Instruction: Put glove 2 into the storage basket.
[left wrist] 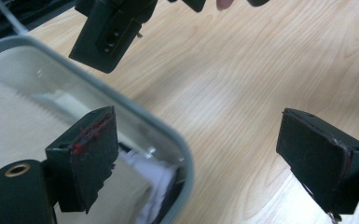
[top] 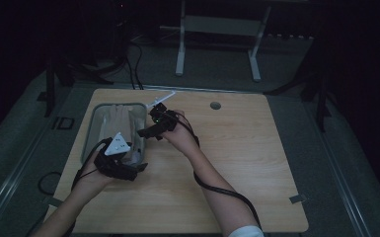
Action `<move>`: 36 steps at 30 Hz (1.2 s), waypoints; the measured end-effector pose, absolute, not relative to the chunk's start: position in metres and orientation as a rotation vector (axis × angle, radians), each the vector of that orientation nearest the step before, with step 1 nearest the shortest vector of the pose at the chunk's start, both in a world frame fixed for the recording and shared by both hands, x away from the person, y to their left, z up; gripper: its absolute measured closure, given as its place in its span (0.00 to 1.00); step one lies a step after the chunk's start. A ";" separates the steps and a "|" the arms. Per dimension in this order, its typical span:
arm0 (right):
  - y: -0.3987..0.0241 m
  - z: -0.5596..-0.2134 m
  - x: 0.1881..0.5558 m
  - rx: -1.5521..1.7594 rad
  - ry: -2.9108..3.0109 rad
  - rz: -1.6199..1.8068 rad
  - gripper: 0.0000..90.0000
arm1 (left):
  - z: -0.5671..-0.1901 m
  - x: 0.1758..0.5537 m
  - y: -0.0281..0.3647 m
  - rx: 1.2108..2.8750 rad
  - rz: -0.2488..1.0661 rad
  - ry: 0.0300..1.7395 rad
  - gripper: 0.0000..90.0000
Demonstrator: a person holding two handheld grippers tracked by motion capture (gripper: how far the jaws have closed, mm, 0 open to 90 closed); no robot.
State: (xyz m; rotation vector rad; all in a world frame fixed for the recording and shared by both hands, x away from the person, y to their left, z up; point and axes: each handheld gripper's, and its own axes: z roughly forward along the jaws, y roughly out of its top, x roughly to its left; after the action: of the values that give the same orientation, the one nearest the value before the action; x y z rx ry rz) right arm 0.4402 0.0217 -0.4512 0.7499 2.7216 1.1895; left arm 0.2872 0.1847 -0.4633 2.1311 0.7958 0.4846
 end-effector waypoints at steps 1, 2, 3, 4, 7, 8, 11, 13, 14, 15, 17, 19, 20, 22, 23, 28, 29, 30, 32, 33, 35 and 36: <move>0.018 -0.452 0.439 0.751 2.720 1.182 0.19 | -0.464 0.287 0.182 2.134 0.480 0.788 0.15; 0.015 -0.453 0.439 0.752 2.715 1.173 0.19 | -0.464 0.287 0.179 2.136 0.475 0.784 0.15; 0.012 -0.453 0.439 0.754 2.713 1.168 0.19 | -0.465 0.288 0.177 2.136 0.473 0.777 0.15; 0.009 -0.454 0.439 0.754 2.712 1.174 0.19 | -0.465 0.288 0.175 2.129 0.471 0.772 0.15; -0.002 -0.455 0.438 0.765 2.699 1.190 0.19 | -0.467 0.287 0.171 2.125 0.452 0.766 0.15; -0.005 -0.455 0.438 0.771 2.693 1.192 0.19 | -0.468 0.287 0.166 2.126 0.442 0.752 0.15; -0.011 -0.457 0.436 0.774 2.690 1.195 0.19 | -0.471 0.286 0.162 2.128 0.431 0.745 0.15; -0.021 -0.461 0.435 0.787 2.680 1.203 0.19 | -0.476 0.286 0.156 2.134 0.413 0.732 0.15; -0.024 -0.462 0.434 0.796 2.679 1.202 0.19 | -0.478 0.286 0.154 2.130 0.417 0.727 0.15; -0.028 -0.464 0.434 0.807 2.677 1.205 0.18 | -0.480 0.286 0.153 2.120 0.414 0.723 0.15; -0.034 -0.468 0.433 0.815 2.674 1.196 0.17 | -0.485 0.286 0.151 2.107 0.386 0.722 0.15; -0.040 -0.472 0.431 0.821 2.668 1.190 0.17 | -0.490 0.287 0.148 2.109 0.365 0.724 0.15; -0.043 -0.475 0.431 0.823 2.668 1.187 0.17 | -0.492 0.287 0.147 2.109 0.356 0.722 0.15; -0.046 -0.477 0.431 0.827 2.664 1.181 0.17 | -0.494 0.287 0.145 2.110 0.347 0.720 0.15; -0.049 -0.480 0.430 0.826 2.662 1.178 0.17 | -0.496 0.287 0.143 2.115 0.343 0.712 0.15; -0.062 -0.495 0.427 0.828 2.679 1.149 0.17 | -0.506 0.287 0.132 2.123 0.310 0.695 0.15; -0.064 -0.497 0.426 0.830 2.680 1.150 0.17 | -0.506 0.287 0.132 2.123 0.310 0.695 0.15; -0.064 -0.497 0.426 0.830 2.680 1.150 0.17 | -0.508 0.287 0.131 2.124 0.307 0.694 0.15; -0.069 -0.502 0.424 0.824 2.681 1.148 0.17 | -0.512 0.288 0.126 2.130 0.295 0.691 0.15; -0.071 -0.503 0.423 0.825 2.682 1.145 0.17 | -0.513 0.288 0.125 2.133 0.292 0.684 0.15; -0.074 -0.506 0.422 0.824 2.682 1.139 0.17 | -0.516 0.288 0.123 2.139 0.289 0.680 0.15; -0.076 -0.508 0.421 0.823 2.683 1.137 0.17 | -0.518 0.288 0.122 2.137 0.287 0.678 0.15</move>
State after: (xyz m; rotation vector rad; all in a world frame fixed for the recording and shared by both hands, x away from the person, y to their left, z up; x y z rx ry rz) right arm 0.4206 -0.0758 -0.5077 0.8228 2.6832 1.1366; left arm 0.2885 0.1220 -0.5176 2.1366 0.6783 0.2872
